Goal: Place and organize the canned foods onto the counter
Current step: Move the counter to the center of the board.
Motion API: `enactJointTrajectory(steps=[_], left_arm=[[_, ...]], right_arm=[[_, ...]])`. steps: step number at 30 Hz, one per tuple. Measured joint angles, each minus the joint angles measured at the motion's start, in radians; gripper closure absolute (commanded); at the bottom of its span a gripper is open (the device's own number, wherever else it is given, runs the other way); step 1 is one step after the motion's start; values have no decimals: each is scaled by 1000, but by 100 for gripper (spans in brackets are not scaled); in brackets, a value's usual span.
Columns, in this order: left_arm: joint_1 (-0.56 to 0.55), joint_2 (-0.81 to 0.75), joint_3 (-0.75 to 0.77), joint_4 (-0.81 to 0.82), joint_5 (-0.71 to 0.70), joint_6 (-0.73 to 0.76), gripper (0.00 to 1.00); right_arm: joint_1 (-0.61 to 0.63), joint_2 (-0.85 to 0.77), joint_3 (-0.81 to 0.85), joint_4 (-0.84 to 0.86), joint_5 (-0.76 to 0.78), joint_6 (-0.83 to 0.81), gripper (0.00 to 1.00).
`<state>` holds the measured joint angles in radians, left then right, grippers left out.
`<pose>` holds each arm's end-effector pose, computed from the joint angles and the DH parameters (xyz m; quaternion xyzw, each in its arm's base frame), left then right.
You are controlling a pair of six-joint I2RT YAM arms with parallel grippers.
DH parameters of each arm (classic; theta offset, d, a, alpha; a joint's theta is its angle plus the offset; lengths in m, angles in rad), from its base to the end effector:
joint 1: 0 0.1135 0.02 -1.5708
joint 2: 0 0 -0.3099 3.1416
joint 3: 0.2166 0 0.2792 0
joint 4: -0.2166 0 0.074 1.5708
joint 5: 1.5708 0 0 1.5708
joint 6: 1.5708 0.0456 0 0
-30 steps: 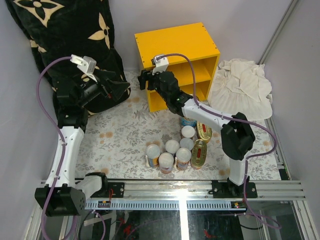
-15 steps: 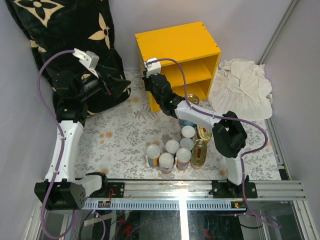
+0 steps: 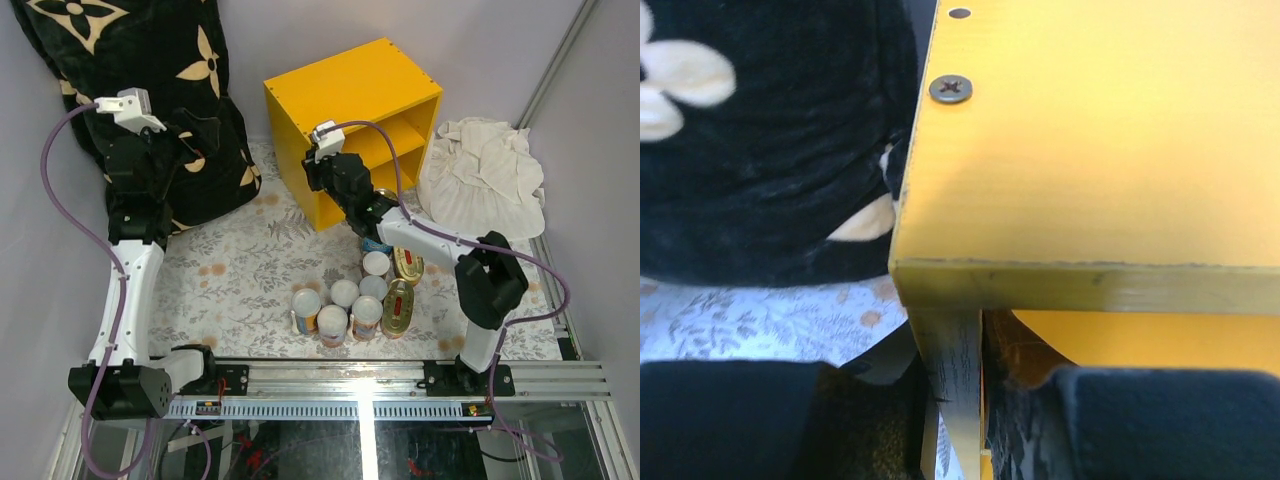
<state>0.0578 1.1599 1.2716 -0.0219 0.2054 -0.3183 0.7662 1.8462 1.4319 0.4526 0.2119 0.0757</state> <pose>0.2787 0.0068 0.4983 -0.0511 0.6734 -0.1639 0.7190 0.3644 0.3374 0.3614 -0.1617 0.6746 0.2258 0.6839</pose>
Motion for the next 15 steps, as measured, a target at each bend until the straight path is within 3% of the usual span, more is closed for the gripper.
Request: enactJointTrajectory(steps=[6, 15], left_arm=[[0, -65, -76, 32, -3, -15, 0], [6, -112, -142, 85, 389, 73, 0]], right_arm=[[-3, -98, -116, 9, -106, 6, 100], [21, -205, -267, 81, -205, 11, 100]])
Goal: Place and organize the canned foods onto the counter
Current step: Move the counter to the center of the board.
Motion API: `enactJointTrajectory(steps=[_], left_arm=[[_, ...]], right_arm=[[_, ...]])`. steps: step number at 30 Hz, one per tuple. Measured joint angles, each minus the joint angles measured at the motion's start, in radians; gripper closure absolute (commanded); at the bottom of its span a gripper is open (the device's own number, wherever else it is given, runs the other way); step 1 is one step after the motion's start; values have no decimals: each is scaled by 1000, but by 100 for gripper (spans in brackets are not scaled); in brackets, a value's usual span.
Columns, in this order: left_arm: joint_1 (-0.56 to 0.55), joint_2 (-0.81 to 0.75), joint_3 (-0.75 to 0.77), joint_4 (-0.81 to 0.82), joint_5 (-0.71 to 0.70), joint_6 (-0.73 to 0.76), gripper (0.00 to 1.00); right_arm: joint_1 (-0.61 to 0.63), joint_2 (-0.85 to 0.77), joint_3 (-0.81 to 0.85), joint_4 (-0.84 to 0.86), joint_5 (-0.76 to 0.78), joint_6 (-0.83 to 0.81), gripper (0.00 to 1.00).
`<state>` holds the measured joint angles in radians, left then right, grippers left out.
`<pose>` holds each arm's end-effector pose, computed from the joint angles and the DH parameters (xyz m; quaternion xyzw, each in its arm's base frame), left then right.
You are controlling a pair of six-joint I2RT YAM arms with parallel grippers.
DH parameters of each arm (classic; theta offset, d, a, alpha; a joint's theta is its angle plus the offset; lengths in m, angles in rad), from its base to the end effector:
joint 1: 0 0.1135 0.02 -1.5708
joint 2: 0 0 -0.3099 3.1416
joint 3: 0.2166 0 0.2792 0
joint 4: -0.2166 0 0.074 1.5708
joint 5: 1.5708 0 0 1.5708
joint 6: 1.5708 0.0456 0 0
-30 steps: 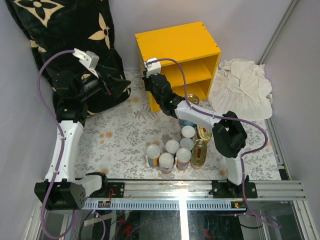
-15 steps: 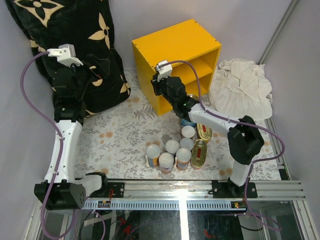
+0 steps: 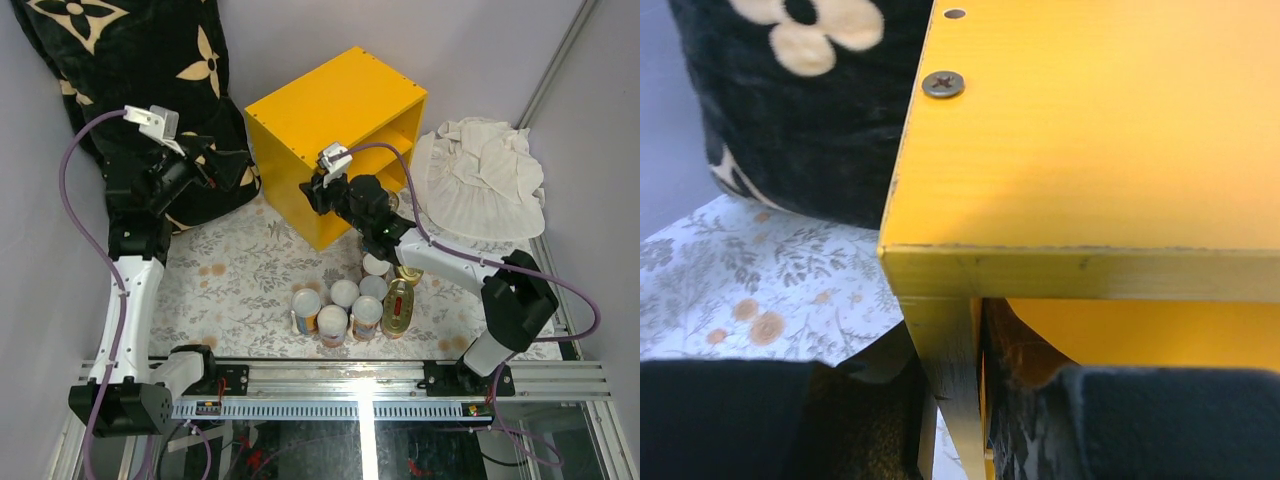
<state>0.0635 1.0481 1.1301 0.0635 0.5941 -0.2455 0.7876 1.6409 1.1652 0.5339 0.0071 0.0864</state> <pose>0.2439 -0.0101 0.4804 0.1226 0.6518 -0.2563 0.7031 0.3043 0.3052 0.3581 -0.2333 0.6454 0.3056 0.6601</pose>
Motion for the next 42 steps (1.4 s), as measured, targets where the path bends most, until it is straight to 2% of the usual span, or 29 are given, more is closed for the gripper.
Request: enactJointTrajectory(steps=[5, 9, 20, 26, 32, 34, 35, 37, 38, 39, 40, 42], left_arm=[[9, 44, 111, -16, 171, 58, 0], [10, 82, 162, 8, 145, 11, 0], [11, 202, 253, -12, -354, -72, 0], [11, 264, 332, -24, -507, -63, 0], [23, 317, 372, -26, -584, -55, 0], [24, 350, 402, -25, -591, -63, 0], [24, 364, 411, -24, -591, -71, 0], [24, 391, 421, -17, -591, -84, 0], [24, 407, 433, -19, -591, -91, 0], [24, 425, 449, -22, -591, -95, 0], [25, 446, 470, -26, -591, -95, 0], [27, 475, 507, -37, -591, -89, 0]], right_arm=[[54, -35, -44, 15, -10, 4, 100], [107, -48, -61, 25, -9, 4, 100], [241, -101, -138, 74, -9, 32, 100], [302, -107, -153, 94, -9, 47, 100], [350, -153, -209, 118, -11, 71, 100], [361, -177, -235, 125, -23, 79, 88], [366, -188, -244, 124, -31, 80, 75], [372, -204, -256, 119, -50, 82, 43], [375, -212, -261, 112, -63, 106, 20], [375, -221, -264, 104, -98, 146, 9], [383, -232, -270, 94, -132, 175, 1], [401, -262, -280, 63, -168, 189, 0]])
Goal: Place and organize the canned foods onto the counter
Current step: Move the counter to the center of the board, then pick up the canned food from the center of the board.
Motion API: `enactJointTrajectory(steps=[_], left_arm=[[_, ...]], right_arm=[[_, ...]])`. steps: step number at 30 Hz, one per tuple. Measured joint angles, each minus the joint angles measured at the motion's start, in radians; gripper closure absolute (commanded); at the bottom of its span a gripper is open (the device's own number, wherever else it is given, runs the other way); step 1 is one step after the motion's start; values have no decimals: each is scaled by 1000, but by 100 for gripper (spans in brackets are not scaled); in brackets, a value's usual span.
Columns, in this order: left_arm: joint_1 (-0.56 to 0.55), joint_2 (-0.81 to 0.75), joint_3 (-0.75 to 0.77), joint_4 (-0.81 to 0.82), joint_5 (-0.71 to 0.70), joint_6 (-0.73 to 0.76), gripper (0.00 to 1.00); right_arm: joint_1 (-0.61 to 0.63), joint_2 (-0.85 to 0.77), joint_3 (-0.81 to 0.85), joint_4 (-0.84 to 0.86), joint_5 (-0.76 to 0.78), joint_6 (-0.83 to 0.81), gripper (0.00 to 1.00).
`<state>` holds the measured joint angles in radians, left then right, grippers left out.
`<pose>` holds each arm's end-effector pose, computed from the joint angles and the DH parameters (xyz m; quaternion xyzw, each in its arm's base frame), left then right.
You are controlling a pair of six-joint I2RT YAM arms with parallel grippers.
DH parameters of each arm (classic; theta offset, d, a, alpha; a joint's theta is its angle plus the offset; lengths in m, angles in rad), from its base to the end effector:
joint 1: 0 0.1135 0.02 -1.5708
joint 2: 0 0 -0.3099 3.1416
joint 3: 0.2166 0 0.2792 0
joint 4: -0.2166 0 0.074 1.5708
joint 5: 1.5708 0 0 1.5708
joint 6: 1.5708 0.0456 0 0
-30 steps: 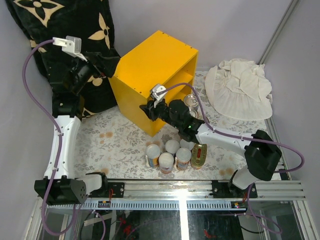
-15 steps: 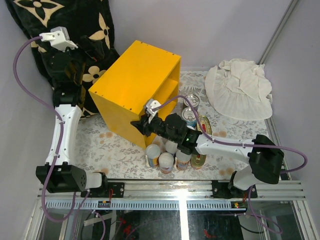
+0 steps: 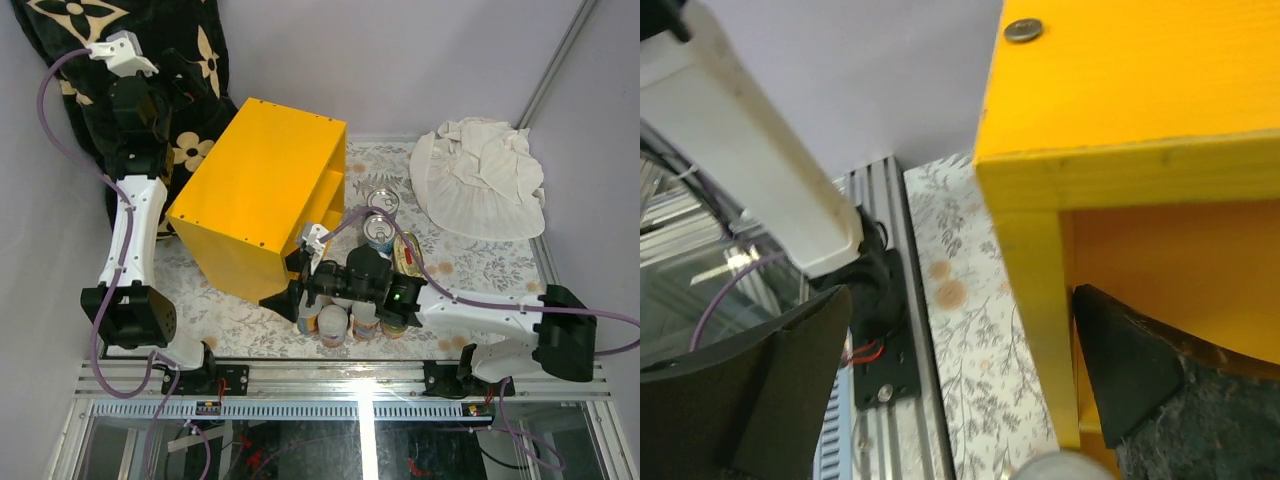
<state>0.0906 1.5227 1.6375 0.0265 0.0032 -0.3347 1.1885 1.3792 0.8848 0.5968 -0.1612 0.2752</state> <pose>0.3859 0.0349 0.5307 -0.1371 0.6409 -0.0930 0.7495 0.1230 0.3255 0.3533 -0.3481 0.5730 0.5346 0.5144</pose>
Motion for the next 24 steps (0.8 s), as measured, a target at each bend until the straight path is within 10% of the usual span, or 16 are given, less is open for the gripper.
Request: enactJointTrajectory(steps=[7, 12, 24], left_arm=[[115, 61, 211, -116, 62, 28, 0], [252, 9, 88, -80, 133, -78, 0], [266, -54, -179, 18, 283, -143, 0]], right_arm=[[8, -283, -82, -268, -52, -66, 1], [26, -484, -170, -380, -54, -151, 0], [25, -391, -316, -377, 45, -168, 0]])
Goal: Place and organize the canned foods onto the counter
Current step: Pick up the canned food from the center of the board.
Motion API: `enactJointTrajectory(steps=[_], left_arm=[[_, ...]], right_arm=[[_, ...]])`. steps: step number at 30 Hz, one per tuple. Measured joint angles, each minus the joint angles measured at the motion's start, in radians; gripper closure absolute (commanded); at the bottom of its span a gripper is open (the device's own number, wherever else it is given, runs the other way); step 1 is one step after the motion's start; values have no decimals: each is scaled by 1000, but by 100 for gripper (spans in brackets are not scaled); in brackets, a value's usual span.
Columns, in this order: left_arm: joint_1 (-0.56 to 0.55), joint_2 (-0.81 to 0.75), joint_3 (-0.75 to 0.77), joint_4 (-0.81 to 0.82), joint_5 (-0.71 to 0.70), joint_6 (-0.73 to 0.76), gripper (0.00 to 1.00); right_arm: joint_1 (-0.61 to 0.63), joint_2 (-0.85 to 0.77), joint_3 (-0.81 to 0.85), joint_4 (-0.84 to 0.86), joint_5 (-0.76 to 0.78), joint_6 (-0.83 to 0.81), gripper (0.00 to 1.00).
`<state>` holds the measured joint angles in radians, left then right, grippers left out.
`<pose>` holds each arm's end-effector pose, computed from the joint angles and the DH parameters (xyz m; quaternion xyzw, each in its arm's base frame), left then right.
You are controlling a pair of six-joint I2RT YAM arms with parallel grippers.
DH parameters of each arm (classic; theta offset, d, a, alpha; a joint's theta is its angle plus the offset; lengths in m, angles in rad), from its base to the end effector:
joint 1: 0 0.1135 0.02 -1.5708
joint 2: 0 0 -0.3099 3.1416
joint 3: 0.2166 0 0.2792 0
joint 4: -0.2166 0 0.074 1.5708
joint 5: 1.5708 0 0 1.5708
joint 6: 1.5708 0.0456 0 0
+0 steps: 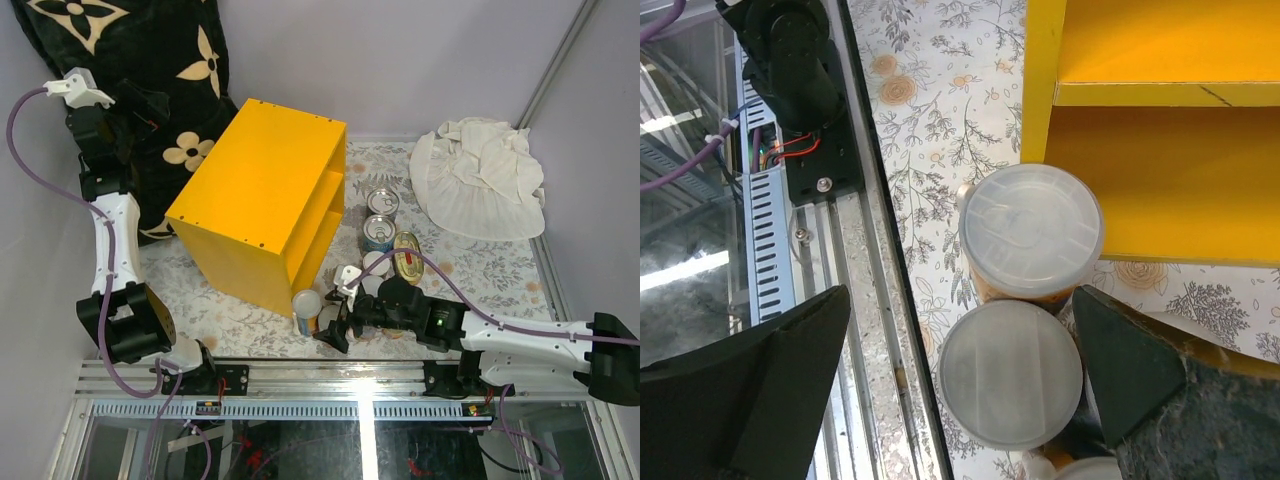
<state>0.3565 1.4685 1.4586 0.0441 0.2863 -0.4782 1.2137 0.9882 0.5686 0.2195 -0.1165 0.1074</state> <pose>0.3599 0.1203 0.4831 -0.1850 0.6704 -0.1422 0.7044 0.0789 0.2266 0.2923 -0.4374 0.6383 0.4233 0.4713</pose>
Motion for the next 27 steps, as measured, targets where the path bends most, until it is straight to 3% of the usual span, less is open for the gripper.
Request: enactJointTrajectory(steps=[17, 27], left_arm=[[32, -5, -14, 13, 51, 8, 0], [32, -5, -13, 12, 54, 12, 0]], right_arm=[[-1, 189, 38, 89, 79, -49, 0], [-59, 309, 86, 140, 45, -65, 0]])
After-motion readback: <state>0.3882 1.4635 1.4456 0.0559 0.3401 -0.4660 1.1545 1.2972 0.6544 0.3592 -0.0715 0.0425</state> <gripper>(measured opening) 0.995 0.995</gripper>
